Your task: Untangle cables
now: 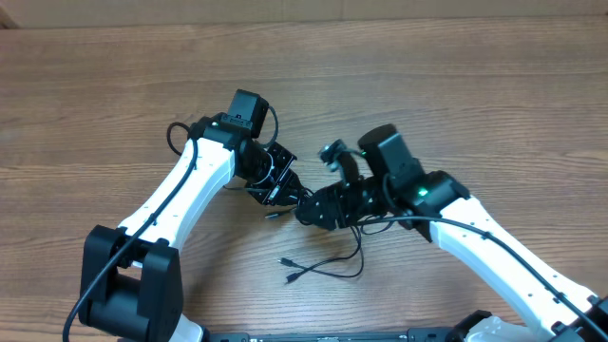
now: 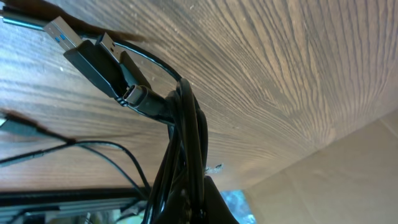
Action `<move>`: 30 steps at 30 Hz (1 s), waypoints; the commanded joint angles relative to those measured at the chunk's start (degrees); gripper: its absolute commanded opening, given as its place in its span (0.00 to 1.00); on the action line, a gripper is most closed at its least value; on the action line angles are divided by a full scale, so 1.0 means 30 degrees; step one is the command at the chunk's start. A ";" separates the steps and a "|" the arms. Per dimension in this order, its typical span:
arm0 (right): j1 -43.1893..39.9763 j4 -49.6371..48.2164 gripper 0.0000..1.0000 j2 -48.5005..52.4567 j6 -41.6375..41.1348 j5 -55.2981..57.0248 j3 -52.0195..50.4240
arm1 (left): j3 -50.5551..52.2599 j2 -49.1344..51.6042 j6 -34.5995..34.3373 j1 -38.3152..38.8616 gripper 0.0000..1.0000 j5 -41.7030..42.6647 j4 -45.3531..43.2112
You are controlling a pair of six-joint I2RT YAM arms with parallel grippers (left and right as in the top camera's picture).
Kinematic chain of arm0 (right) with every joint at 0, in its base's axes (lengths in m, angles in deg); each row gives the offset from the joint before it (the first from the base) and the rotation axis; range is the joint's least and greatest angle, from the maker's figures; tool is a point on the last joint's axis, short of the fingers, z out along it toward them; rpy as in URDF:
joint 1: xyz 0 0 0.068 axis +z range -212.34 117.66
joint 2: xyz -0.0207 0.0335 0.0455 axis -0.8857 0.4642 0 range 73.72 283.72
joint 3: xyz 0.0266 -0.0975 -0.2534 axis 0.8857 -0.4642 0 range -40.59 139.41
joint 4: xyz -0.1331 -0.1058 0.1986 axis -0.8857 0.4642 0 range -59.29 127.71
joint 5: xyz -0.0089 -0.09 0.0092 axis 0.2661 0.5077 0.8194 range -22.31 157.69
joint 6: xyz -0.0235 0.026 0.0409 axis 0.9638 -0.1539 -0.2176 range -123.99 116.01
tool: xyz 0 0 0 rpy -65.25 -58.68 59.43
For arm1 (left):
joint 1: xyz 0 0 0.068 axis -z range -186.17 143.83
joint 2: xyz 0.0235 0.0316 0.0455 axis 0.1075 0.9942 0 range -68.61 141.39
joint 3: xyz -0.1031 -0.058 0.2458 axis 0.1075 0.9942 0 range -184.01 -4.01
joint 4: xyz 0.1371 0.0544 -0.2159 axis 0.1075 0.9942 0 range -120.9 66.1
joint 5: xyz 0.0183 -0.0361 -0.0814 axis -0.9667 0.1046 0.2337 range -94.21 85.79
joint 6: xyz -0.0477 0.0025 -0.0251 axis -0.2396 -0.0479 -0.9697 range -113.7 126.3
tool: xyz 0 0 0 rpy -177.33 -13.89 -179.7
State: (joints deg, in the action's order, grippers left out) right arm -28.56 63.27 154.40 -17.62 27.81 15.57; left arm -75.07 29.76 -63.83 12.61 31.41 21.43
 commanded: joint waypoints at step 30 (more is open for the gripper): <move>-0.0182 -0.3869 0.04 0.0182 -0.6798 -0.4379 0.1348 | -0.0087 -0.0073 0.3512 -0.0255 0.04 -0.2601 -0.2375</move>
State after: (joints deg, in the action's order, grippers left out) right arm -26.37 53.76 155.06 -29.53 27.42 15.87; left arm -75.07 29.76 -61.99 12.44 31.93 15.80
